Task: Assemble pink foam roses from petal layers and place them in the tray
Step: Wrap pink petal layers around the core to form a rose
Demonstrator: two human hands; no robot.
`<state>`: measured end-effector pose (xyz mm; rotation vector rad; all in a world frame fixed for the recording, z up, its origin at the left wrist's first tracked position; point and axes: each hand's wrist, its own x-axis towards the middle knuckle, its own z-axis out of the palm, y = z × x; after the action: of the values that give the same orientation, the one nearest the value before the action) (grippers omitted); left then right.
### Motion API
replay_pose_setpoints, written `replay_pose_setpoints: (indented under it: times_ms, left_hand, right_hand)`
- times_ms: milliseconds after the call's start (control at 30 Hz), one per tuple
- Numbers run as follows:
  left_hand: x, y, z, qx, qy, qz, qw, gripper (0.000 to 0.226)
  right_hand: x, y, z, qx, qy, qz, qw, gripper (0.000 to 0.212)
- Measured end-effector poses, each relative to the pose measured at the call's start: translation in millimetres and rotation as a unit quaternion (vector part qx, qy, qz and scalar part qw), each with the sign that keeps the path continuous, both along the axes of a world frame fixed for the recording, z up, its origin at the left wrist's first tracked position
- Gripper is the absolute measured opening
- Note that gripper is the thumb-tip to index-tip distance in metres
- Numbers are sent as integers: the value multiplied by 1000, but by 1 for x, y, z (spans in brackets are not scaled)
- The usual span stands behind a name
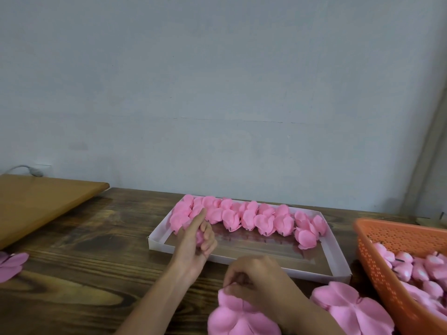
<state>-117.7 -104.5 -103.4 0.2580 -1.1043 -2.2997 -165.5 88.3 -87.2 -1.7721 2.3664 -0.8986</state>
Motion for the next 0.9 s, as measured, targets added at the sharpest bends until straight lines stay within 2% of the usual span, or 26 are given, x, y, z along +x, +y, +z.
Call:
replay_pose_setpoints:
  times_ms: [133, 233, 300, 567, 733, 900]
  left_hand:
    - [1, 1, 2, 7, -2, 3, 1000, 42]
    - [1, 3, 3, 1, -8, 8, 1000, 43]
    - [1, 4, 4, -2, -9, 7, 1000, 43]
    - [0, 7, 4, 4, 3, -5, 1000, 44]
    - [-1, 7, 2, -9, -1, -9, 1000, 43]
    - [0, 6, 1, -13, -1, -10, 1000, 44]
  right_hand:
    - [1, -1, 1, 2, -37, 13, 999, 12]
    - [0, 1, 1, -7, -72, 12, 997, 29]
    - [-2, 1, 1, -8, -74, 11, 997, 33]
    - [0, 2, 3, 1, -78, 16, 997, 20]
    - [2, 2, 5, -4, -40, 38, 998, 17]
    - [3, 5, 8, -3, -30, 66, 997, 3]
